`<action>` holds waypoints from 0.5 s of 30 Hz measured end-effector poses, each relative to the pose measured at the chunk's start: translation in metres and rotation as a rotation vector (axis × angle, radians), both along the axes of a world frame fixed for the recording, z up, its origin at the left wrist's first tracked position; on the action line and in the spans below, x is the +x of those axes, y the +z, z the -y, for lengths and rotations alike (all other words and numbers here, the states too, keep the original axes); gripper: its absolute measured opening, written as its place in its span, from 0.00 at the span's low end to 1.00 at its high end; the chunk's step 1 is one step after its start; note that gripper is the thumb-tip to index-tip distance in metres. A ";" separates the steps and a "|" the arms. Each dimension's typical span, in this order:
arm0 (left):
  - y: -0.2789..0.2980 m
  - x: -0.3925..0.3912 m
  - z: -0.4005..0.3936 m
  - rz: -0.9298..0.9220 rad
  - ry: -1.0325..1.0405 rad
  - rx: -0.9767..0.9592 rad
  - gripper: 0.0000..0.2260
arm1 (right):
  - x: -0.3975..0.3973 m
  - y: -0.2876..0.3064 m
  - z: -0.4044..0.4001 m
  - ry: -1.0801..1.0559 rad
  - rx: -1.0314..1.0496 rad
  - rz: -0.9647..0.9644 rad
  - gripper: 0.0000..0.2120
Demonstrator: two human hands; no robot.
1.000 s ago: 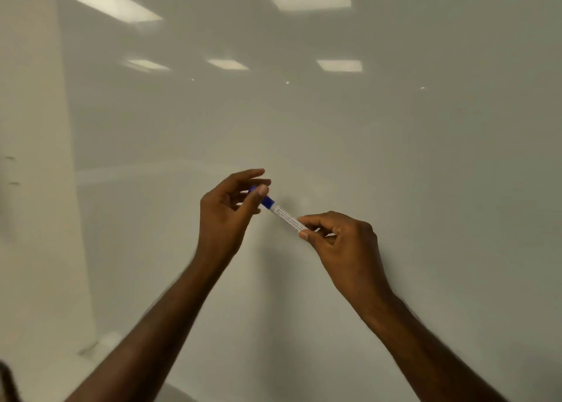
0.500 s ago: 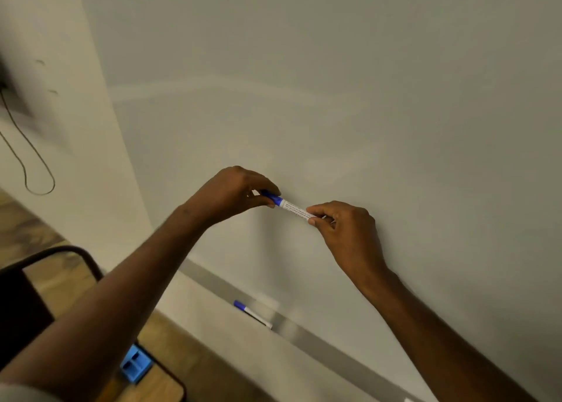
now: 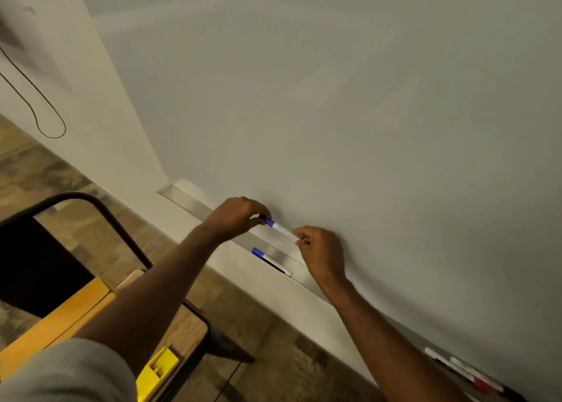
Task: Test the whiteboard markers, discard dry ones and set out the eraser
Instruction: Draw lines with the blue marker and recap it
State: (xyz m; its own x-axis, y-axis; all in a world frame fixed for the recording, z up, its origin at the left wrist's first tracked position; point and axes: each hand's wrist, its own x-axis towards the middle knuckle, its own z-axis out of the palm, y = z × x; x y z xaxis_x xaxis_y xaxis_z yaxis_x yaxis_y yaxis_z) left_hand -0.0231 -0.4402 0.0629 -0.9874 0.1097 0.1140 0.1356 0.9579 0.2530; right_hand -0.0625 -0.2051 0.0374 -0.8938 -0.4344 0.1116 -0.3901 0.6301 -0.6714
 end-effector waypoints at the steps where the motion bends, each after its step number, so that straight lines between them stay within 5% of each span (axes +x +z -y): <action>1: -0.015 -0.001 0.001 0.016 0.014 0.007 0.07 | -0.002 -0.011 0.002 0.003 0.013 0.013 0.11; 15: -0.138 -0.017 0.002 0.117 0.075 -0.082 0.11 | -0.003 -0.126 0.016 0.099 0.241 -0.038 0.15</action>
